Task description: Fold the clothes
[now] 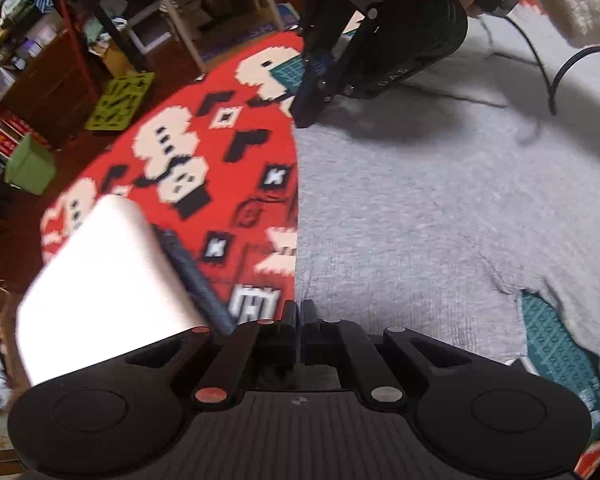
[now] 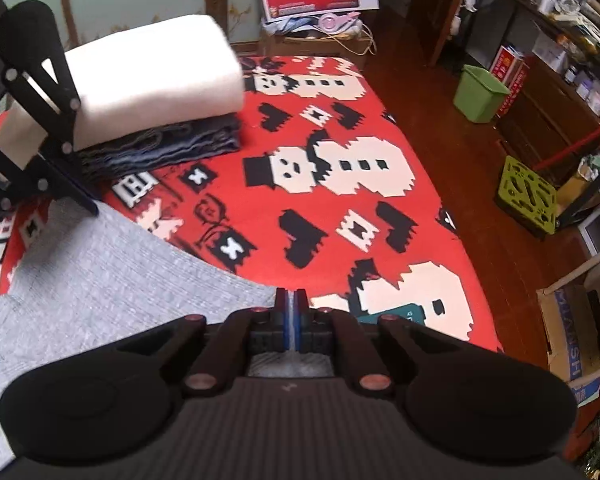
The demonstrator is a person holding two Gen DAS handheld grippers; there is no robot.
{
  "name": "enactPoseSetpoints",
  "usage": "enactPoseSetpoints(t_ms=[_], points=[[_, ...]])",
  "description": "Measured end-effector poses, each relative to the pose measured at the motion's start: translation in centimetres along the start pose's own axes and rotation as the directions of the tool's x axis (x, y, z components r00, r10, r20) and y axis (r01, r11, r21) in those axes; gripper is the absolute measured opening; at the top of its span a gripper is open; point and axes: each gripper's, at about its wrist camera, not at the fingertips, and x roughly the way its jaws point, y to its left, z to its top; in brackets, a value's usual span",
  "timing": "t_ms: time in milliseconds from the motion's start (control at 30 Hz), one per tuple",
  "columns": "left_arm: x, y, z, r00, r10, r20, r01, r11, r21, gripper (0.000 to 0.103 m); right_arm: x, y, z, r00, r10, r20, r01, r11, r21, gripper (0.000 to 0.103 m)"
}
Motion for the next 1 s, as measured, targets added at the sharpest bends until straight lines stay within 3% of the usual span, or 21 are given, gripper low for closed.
enactPoseSetpoints(t_ms=[100,200,333,467,533,700,800,867,933,1000], points=[[0.6,-0.4,0.0,1.000,0.024,-0.017,-0.023,0.999,0.032,0.002,0.2,-0.1,0.0,1.000,-0.003,0.006,0.003,1.000,0.027,0.002],[1.0,-0.9,-0.1,0.999,0.033,-0.017,-0.032,0.998,0.055,0.002,-0.1,-0.7,-0.3,1.000,0.009,0.017,-0.010,0.995,0.103,0.011],[0.5,-0.8,-0.1,0.999,0.033,0.015,-0.034,0.999,0.034,0.015,-1.4,-0.8,-0.7,0.998,0.001,0.060,-0.011,0.985,0.172,0.024],[-1.1,-0.9,0.0,0.996,0.058,0.064,-0.058,0.998,0.003,0.026,-4.8,0.3,-0.8,0.992,-0.025,0.127,-0.006,0.972,0.237,0.034],[-2.0,-1.2,0.0,0.993,0.074,0.092,-0.073,0.997,-0.014,0.034,-7.1,1.2,-1.1,0.986,-0.035,0.166,-0.014,0.958,0.286,0.048],[-5.0,-2.6,-0.3,0.983,0.083,0.165,-0.072,0.995,-0.073,0.043,-12.7,4.9,-2.9,0.976,-0.086,0.200,0.005,0.927,0.374,0.064],[-7.2,-4.3,-0.9,0.969,0.055,0.241,-0.030,0.994,-0.106,0.047,-15.6,8.5,-4.9,0.970,-0.175,0.170,0.091,0.906,0.414,0.081],[-8.6,-5.5,-1.3,0.952,0.027,0.304,0.014,0.992,-0.129,0.050,-17.2,10.8,-6.7,0.963,-0.221,0.157,0.127,0.880,0.458,0.084],[-9.6,-7.3,-1.6,0.933,0.002,0.360,0.055,0.988,-0.146,0.059,-18.4,13.1,-8.7,0.958,-0.255,0.134,0.154,0.848,0.508,0.094],[-10.2,-9.2,-1.8,0.915,-0.015,0.404,0.080,0.986,-0.144,0.059,-19.4,15.3,-10.7,0.951,-0.288,0.111,0.183,0.814,0.551,0.098]])
